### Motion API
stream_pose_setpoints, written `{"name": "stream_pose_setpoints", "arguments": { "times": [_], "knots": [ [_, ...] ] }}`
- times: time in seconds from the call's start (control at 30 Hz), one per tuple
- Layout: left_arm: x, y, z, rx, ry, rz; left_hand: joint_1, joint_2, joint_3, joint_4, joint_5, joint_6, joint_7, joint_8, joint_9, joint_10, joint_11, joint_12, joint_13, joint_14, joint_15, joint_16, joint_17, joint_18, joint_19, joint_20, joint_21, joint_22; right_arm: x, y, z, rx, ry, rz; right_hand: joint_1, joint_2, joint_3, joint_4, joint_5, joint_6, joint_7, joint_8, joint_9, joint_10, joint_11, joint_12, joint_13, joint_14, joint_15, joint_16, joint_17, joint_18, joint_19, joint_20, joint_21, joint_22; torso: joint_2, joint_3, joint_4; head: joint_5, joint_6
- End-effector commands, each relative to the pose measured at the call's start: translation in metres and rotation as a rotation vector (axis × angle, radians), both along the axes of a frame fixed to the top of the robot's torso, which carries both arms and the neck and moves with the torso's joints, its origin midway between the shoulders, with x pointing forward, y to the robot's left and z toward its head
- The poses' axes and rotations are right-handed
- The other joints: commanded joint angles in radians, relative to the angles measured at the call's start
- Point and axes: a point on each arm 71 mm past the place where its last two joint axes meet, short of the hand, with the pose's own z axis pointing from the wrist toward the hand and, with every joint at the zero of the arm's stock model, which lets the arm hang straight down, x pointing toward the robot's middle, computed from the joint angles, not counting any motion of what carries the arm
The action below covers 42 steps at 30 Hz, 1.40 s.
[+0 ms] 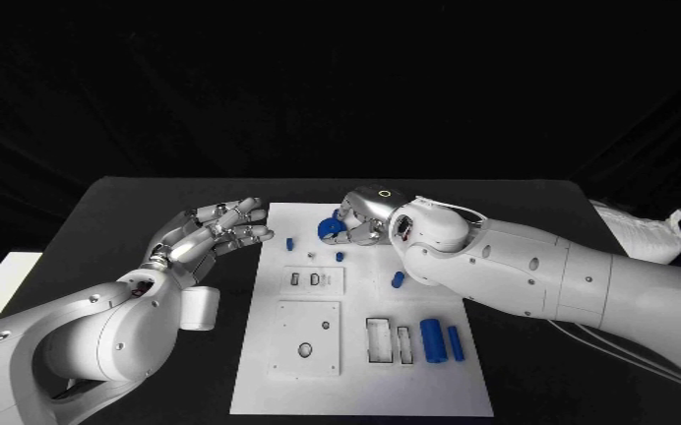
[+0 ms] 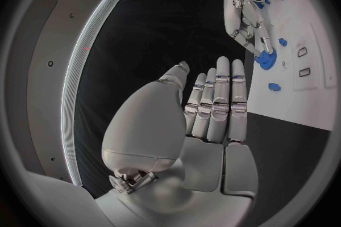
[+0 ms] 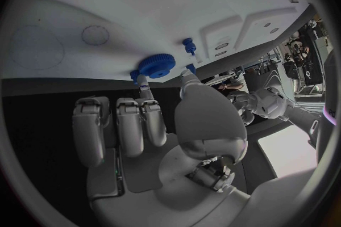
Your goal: Assemble the parts on the task board
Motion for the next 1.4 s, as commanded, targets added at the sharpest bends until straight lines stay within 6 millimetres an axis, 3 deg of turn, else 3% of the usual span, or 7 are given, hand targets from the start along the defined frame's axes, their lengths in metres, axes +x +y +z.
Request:
{"name": "stream_pose_setpoints", "arguments": {
  "times": [0.03, 0.43, 0.67, 0.8, 0.93, 1.23, 1.4],
  "knots": [
    [0.000, -0.001, 0.002, -0.007, -0.011, -0.015, 0.006, 0.000, 0.002, -0.003, 0.001, -0.005, 0.003, -0.004, -0.001, -0.009, 0.000, -0.006, -0.001, -0.007, 0.001, -0.006, 0.002, 0.011, -0.004, 0.003, -0.005, -0.001, 0.000, -0.001, -0.003, -0.007, 0.037, 0.000, 0.003, 0.013, -0.007, 0.000, 0.004, 0.005, -0.001, 0.001, 0.001, 0.106, 0.006, 0.003, 0.263, 0.103, 0.005, 0.002, 0.247, -0.013, 0.054, 0.008, -0.003, 0.152, 0.000, 0.0003, -0.0007, 0.000, -0.001],
    [0.000, 0.001, 0.001, -0.005, -0.012, -0.009, 0.007, 0.000, 0.003, -0.004, 0.001, -0.006, 0.003, -0.005, -0.001, -0.010, 0.000, -0.006, -0.001, -0.007, 0.001, -0.007, 0.002, 0.011, -0.004, 0.003, -0.005, -0.001, -0.014, -0.017, 0.015, 0.147, -0.139, 0.031, 0.046, 0.017, -0.023, -0.006, 0.013, 0.022, -0.007, 0.002, 0.003, 0.106, 0.002, 0.003, 0.263, 0.102, 0.001, 0.001, 0.245, -0.012, 0.054, 0.005, -0.004, 0.149, 0.000, 0.0012, -0.0028, -0.003, 0.003],
    [0.001, 0.004, 0.001, -0.003, -0.013, -0.005, 0.008, 0.000, 0.005, -0.005, 0.001, -0.006, 0.004, -0.005, -0.001, -0.011, 0.000, -0.006, -0.001, -0.007, 0.001, -0.007, 0.003, 0.011, -0.004, 0.003, -0.005, -0.001, -0.023, -0.062, 0.025, 0.359, -0.067, 0.051, 0.226, 0.031, 0.011, -0.083, -0.001, 0.020, -0.006, -0.001, 0.001, 0.093, 0.001, -0.029, 0.247, 0.095, 0.000, -0.013, 0.212, -0.005, 0.038, 0.003, -0.020, 0.118, -0.002, 0.0021, -0.0098, -0.003, 0.008],
    [0.003, 0.005, 0.000, -0.002, -0.014, -0.001, 0.009, 0.000, 0.006, -0.006, 0.001, -0.006, 0.003, -0.004, -0.001, -0.011, 0.000, -0.006, -0.001, -0.007, 0.001, -0.007, 0.003, 0.011, -0.004, 0.003, -0.005, -0.001, -0.024, -0.102, 0.025, 0.470, 0.054, 0.024, 0.340, 0.010, 0.033, -0.174, -0.017, 0.019, -0.004, 0.000, -0.001, 0.086, 0.002, -0.046, 0.239, 0.092, 0.000, -0.019, 0.198, -0.002, 0.031, 0.003, -0.028, 0.103, -0.008, 0.0070, -0.0201, 0.003, 0.011],
    [0.005, 0.006, -0.001, -0.001, -0.016, 0.003, 0.010, 0.001, 0.008, -0.007, 0.001, -0.005, 0.002, -0.004, -0.001, -0.011, -0.001, -0.005, -0.001, -0.007, 0.001, -0.008, 0.004, 0.011, -0.004, 0.003, -0.005, -0.001, -0.023, -0.131, 0.022, 0.484, 0.105, -0.006, 0.376, 0.000, 0.039, -0.212, -0.008, 0.023, -0.004, 0.000, -0.001, 0.085, 0.002, -0.047, 0.238, 0.092, 0.000, -0.019, 0.198, -0.002, 0.031, 0.003, -0.029, 0.103, -0.011, 0.0132, -0.0273, 0.004, 0.013],
    [0.010, 0.007, -0.003, 0.000, -0.016, 0.008, 0.012, 0.002, 0.010, -0.009, 0.002, -0.005, 0.002, -0.003, 0.000, -0.010, -0.001, -0.004, 0.000, -0.006, 0.001, -0.008, 0.005, 0.012, -0.004, 0.003, -0.004, -0.001, -0.019, -0.175, 0.011, 0.425, 0.131, -0.088, 0.358, -0.015, 0.019, -0.225, -0.010, -0.006, 0.002, -0.004, -0.007, 0.081, 0.007, -0.056, 0.234, 0.092, 0.003, -0.020, 0.198, -0.002, 0.030, 0.006, -0.030, 0.101, -0.015, 0.0252, -0.0407, -0.001, 0.011],
    [0.011, 0.007, -0.004, 0.000, -0.016, 0.008, 0.012, 0.002, 0.010, -0.009, 0.002, -0.005, 0.002, -0.003, 0.000, -0.010, -0.001, -0.004, 0.000, -0.006, 0.001, -0.008, 0.005, 0.012, -0.004, 0.003, -0.004, -0.001, -0.019, -0.182, 0.005, 0.401, 0.147, -0.104, 0.352, -0.018, 0.013, -0.225, -0.010, -0.012, 0.003, -0.004, -0.008, 0.081, 0.008, -0.057, 0.233, 0.092, 0.004, -0.019, 0.199, -0.002, 0.030, 0.007, -0.031, 0.100, -0.015, 0.0279, -0.0402, 0.000, 0.009]
  ]
}}
